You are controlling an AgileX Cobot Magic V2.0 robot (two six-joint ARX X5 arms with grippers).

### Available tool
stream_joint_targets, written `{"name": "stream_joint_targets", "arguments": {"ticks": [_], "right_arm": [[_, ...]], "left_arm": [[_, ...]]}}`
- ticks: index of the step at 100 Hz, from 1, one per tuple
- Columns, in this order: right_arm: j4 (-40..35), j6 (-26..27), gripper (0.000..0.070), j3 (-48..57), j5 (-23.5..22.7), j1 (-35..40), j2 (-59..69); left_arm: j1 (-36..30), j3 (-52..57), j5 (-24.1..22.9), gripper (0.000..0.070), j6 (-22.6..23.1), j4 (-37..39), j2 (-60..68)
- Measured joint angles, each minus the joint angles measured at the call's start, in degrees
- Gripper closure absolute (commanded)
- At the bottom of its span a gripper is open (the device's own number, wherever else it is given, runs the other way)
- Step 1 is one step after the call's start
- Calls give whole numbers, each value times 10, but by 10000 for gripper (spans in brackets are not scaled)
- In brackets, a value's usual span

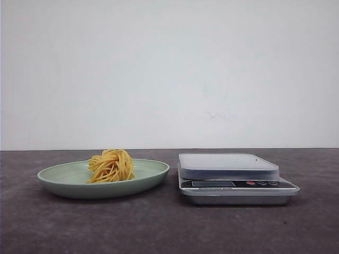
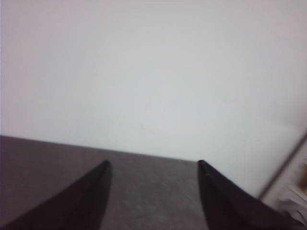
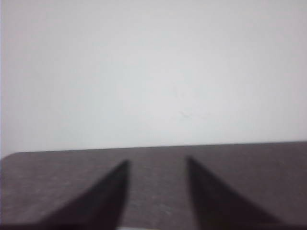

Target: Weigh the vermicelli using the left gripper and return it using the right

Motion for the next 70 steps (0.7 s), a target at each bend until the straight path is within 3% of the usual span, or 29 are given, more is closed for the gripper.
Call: {"name": "stream_joint_targets", "arguments": {"ticks": [20, 28, 43, 70], "right_arm": [[-10, -1, 269, 60, -19, 0, 63], [-31, -2, 252, 88, -24, 0, 92], [-76, -9, 133, 122, -29, 2, 143], [-108, -19, 132, 122, -39, 27, 189]], "left_arm": [[-62, 41, -19, 308, 12, -6, 100], [-103, 54, -57, 307, 23, -16, 155], [-176, 68, -137, 307, 62, -51, 277], [-251, 68, -243, 308, 84, -52, 443]]}}
